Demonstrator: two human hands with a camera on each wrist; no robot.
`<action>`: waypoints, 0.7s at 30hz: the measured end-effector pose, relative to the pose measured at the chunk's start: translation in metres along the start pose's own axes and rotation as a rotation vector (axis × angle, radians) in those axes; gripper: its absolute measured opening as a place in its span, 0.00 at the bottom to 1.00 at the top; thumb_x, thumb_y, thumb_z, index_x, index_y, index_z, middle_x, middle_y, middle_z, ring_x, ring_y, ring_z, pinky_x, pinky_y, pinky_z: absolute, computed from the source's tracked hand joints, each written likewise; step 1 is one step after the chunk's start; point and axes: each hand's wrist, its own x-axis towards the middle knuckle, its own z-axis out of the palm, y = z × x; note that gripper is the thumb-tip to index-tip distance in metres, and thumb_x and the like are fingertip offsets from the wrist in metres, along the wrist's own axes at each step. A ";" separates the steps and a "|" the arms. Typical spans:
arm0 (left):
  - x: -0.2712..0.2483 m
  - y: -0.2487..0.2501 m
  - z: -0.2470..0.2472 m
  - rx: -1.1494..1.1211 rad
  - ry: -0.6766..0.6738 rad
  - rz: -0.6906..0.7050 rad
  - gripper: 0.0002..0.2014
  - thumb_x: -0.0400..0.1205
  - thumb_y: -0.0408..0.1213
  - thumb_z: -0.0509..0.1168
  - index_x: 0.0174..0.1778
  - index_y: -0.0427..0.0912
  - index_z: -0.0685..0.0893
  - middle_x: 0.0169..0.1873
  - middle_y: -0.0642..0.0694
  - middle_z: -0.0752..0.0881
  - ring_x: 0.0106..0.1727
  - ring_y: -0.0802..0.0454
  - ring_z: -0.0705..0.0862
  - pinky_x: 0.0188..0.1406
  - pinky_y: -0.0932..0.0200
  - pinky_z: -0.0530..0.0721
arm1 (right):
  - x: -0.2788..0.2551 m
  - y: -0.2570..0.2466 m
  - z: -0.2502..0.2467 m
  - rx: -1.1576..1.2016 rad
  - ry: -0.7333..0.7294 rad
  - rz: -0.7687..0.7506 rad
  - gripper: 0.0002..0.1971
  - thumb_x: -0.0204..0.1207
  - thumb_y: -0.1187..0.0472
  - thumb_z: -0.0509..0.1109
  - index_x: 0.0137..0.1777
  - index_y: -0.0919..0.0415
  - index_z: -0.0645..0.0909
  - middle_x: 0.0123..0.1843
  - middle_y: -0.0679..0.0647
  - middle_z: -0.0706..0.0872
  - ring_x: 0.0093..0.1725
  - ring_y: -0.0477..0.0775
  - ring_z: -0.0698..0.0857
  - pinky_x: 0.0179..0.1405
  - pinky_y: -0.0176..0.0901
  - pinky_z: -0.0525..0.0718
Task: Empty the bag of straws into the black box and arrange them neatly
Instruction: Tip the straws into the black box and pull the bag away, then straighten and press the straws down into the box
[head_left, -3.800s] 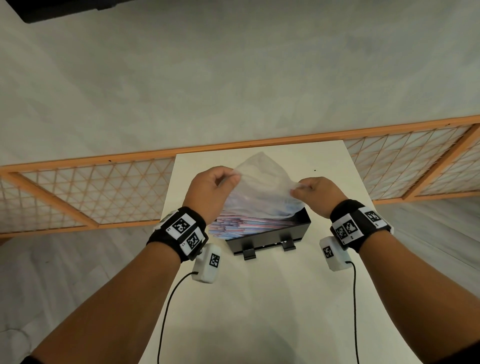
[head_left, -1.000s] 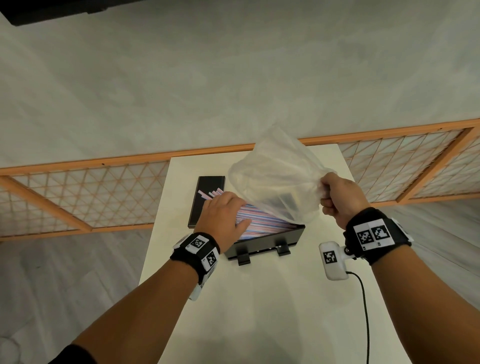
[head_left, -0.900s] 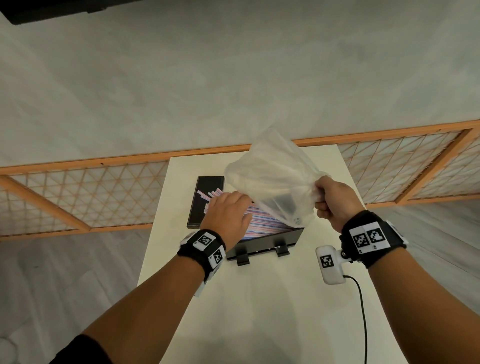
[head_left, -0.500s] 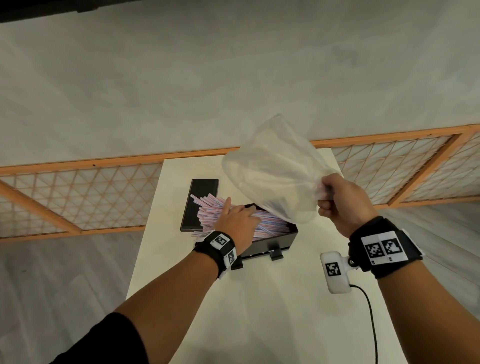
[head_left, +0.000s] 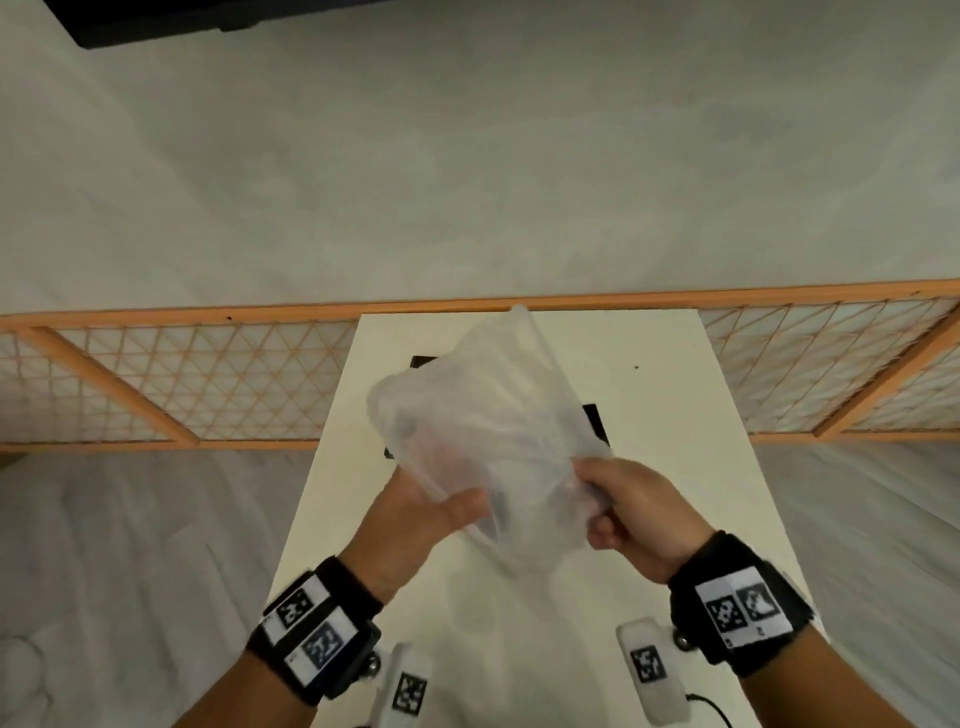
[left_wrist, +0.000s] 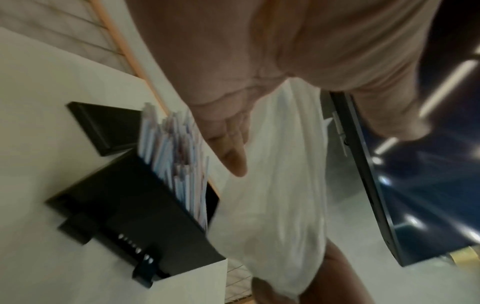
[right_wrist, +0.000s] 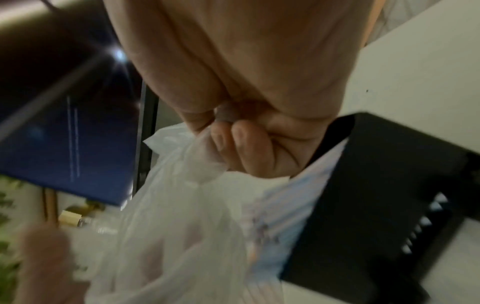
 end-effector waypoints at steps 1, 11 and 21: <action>-0.009 -0.003 -0.003 0.015 0.061 -0.026 0.33 0.74 0.46 0.81 0.72 0.38 0.80 0.60 0.38 0.90 0.60 0.43 0.89 0.51 0.56 0.87 | 0.000 0.010 0.011 -0.054 -0.048 0.016 0.06 0.82 0.61 0.65 0.44 0.61 0.78 0.30 0.55 0.70 0.24 0.49 0.61 0.24 0.40 0.55; -0.055 -0.082 -0.058 0.093 0.435 -0.393 0.14 0.80 0.45 0.75 0.54 0.38 0.88 0.38 0.43 0.89 0.36 0.48 0.84 0.37 0.57 0.78 | -0.009 0.084 0.044 -0.326 -0.186 0.081 0.14 0.83 0.54 0.71 0.50 0.68 0.83 0.37 0.60 0.85 0.26 0.53 0.74 0.24 0.42 0.73; -0.028 -0.128 -0.153 0.201 0.640 -0.510 0.10 0.81 0.48 0.74 0.51 0.46 0.92 0.51 0.44 0.93 0.53 0.43 0.91 0.60 0.45 0.88 | -0.025 0.112 0.004 -0.447 0.064 0.198 0.09 0.82 0.56 0.71 0.52 0.62 0.88 0.44 0.58 0.91 0.30 0.53 0.79 0.30 0.45 0.76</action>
